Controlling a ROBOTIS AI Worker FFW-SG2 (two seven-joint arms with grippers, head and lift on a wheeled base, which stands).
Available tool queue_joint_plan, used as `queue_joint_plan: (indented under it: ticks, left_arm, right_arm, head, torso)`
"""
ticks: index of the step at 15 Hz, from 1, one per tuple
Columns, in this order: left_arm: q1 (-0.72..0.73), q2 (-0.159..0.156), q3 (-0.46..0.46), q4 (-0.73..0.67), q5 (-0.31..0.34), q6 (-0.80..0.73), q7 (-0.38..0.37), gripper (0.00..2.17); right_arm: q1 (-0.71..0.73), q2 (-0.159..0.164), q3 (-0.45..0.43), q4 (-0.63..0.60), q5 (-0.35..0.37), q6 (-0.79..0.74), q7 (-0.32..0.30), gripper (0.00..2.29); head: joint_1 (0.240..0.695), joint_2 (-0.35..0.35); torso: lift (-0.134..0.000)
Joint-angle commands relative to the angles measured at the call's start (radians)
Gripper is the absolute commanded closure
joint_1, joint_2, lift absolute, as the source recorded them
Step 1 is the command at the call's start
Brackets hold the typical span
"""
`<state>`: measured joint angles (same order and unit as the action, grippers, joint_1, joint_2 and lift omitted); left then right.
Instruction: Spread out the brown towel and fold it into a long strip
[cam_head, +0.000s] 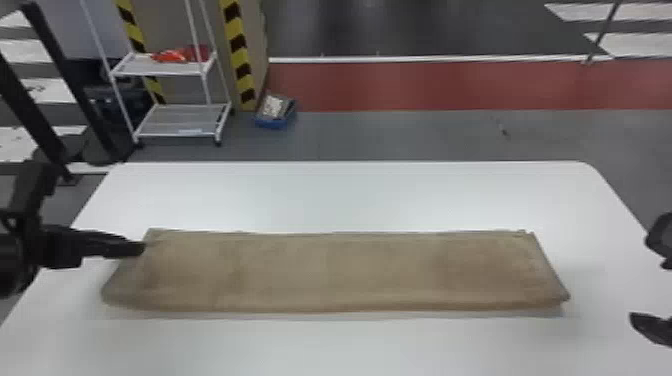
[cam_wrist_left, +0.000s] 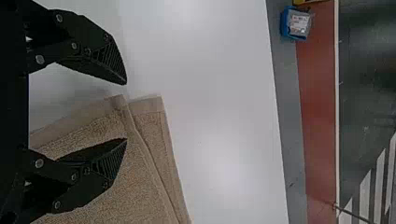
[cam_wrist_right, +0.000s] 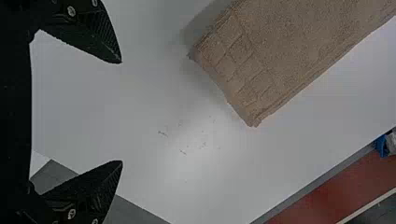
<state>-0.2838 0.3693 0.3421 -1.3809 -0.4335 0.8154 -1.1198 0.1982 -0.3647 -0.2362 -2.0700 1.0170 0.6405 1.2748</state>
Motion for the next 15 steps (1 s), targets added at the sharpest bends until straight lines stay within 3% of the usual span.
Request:
queue_joint_plan:
  ticks: [1, 4, 7, 13, 15]
  left_arm:
    - [0.000, -0.003, 0.000, -0.001, 0.007, 0.000, -0.005, 0.54]
    - [0.000, -0.004, -0.018, -0.001, -0.004, 0.000, -0.011, 0.54]
    - [0.000, -0.004, -0.025, -0.004, -0.008, 0.000, -0.011, 1.00]
    - [0.046, -0.009, 0.001, -0.064, -0.001, 0.000, -0.032, 1.01]
    - [0.054, -0.012, 0.005, -0.084, -0.002, 0.000, -0.038, 1.44]
  right_arm:
    - [0.000, -0.002, -0.002, 0.001, 0.000, 0.000, 0.000, 0.12]
    - [0.000, 0.000, -0.005, 0.001, 0.000, 0.000, 0.000, 0.12]
    - [0.000, 0.000, -0.005, -0.001, 0.000, 0.000, 0.000, 0.12]
    - [0.000, 0.000, 0.000, 0.001, 0.000, 0.000, 0.000, 0.13]
    - [-0.002, 0.000, 0.005, 0.001, 0.000, 0.000, 0.000, 0.13]
  head:
    - [0.695, 0.030]
    - [0.695, 0.021]
    - [0.695, 0.015]
    - [0.695, 0.015]
    - [0.695, 0.013]
  torso:
    - [-0.123]
    - [-0.123]
    - [-0.123]
    - [-0.123]
    - [-0.123]
